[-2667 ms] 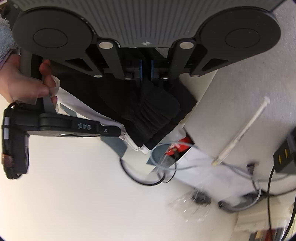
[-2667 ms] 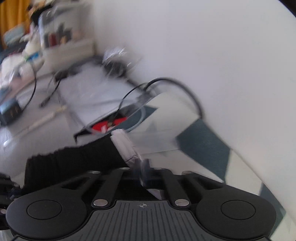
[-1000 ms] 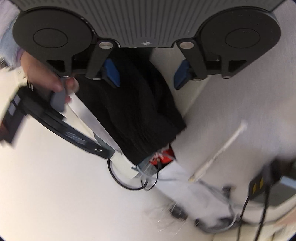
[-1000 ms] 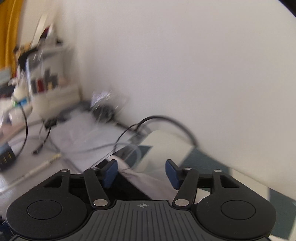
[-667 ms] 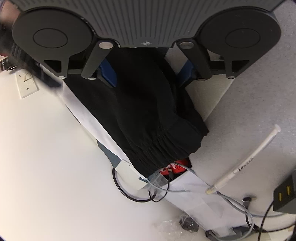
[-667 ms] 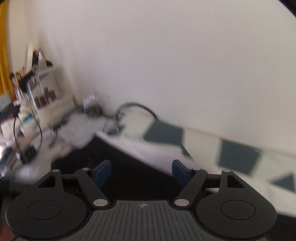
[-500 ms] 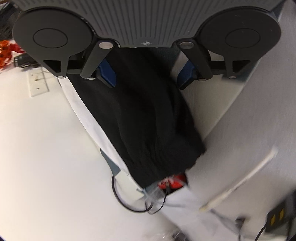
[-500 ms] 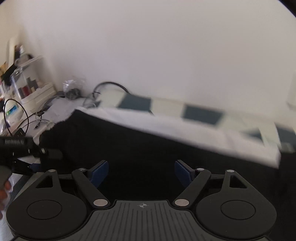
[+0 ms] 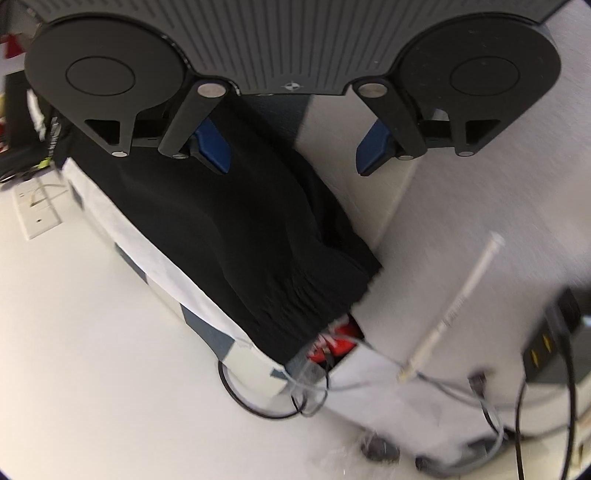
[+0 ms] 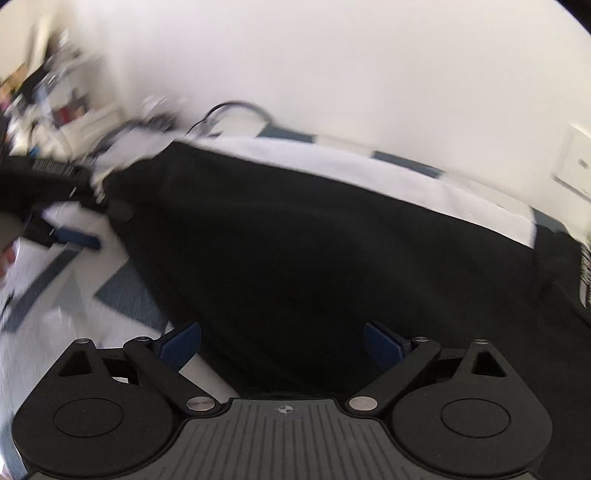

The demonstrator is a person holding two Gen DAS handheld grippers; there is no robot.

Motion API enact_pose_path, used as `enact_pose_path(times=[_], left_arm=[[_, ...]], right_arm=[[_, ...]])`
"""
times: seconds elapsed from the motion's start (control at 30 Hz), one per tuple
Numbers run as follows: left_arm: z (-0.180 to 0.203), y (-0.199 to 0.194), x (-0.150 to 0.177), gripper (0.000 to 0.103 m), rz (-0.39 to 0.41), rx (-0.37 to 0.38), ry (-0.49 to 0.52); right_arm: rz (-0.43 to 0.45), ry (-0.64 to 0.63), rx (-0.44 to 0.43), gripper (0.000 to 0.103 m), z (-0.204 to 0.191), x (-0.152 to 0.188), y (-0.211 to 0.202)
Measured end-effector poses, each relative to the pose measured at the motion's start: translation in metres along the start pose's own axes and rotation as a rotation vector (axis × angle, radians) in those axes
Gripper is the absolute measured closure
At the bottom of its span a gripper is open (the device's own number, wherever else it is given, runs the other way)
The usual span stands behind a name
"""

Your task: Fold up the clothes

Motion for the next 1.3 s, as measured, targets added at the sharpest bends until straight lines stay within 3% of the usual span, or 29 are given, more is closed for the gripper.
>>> enact_pose_path(times=[0.1,0.17,0.23,0.3,0.33,0.4,0.5,0.67,0.77,0.83,0.9,0.97,1.03,1.1,1.23,1.3], left_arm=[[-0.002,-0.002,0.000,0.023,0.007,-0.025,0.029],[0.000,-0.003,0.005,0.021,-0.005,-0.039,0.051],[0.005,0.001,0.011,0.015,-0.031,-0.038,0.082],[0.010,0.007,0.018,0.014,-0.069,0.004,0.076],[0.012,0.010,0.022,0.014,-0.088,0.024,0.074],[0.011,0.014,0.023,0.014,-0.095,0.038,0.025],[0.013,0.014,0.021,0.014,-0.096,0.032,0.012],[0.016,0.022,0.026,0.014,-0.145,0.086,-0.060],[0.018,0.026,0.029,0.014,-0.174,0.118,-0.103],[0.019,0.028,0.031,0.014,-0.193,0.140,-0.132],[0.020,0.031,0.033,0.011,-0.212,0.162,-0.160],[0.022,0.034,0.034,0.009,-0.231,0.183,-0.189],[0.025,0.035,0.038,0.009,-0.257,0.209,-0.209],[0.028,0.037,0.044,0.010,-0.284,0.249,-0.256],[0.029,0.043,0.027,0.018,-0.143,0.240,-0.266],[0.025,0.049,0.016,0.018,-0.096,0.263,-0.323]], right_arm=[[0.016,0.175,0.066,0.009,0.030,0.011,-0.021],[0.018,0.358,0.106,0.009,0.056,0.029,-0.041],[-0.006,0.551,0.200,0.009,0.086,0.057,-0.064],[-0.062,0.669,0.312,0.009,0.112,0.086,-0.085],[-0.098,0.617,0.367,0.011,0.118,0.093,-0.092],[-0.142,0.383,0.454,0.012,0.114,0.090,-0.092],[-0.087,0.152,0.361,0.010,0.076,0.066,-0.071],[-0.035,0.000,0.135,0.007,0.003,0.036,-0.014],[-0.056,-0.160,0.133,0.009,-0.025,0.030,0.017],[-0.031,-0.198,0.134,0.006,-0.034,0.026,0.025],[-0.015,-0.191,0.117,0.016,-0.034,0.021,0.031],[0.008,-0.150,0.064,0.067,-0.027,0.014,0.033],[0.019,-0.094,0.035,0.092,-0.019,0.006,0.034],[0.050,-0.045,0.005,0.093,-0.013,-0.004,0.030],[0.097,-0.020,-0.034,0.094,-0.011,-0.011,0.017],[0.107,-0.013,-0.053,0.094,-0.011,-0.009,0.013]])
Point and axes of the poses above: each gripper's, at about its wrist camera, not at the fingertips, and y roughly the way its jaws point, z to its right, x to its underside, the point moved 9 cm from there along y, roughly the way its jaws point, and after that the axes turned 12 degrees about -y, right-handed, at the moved point
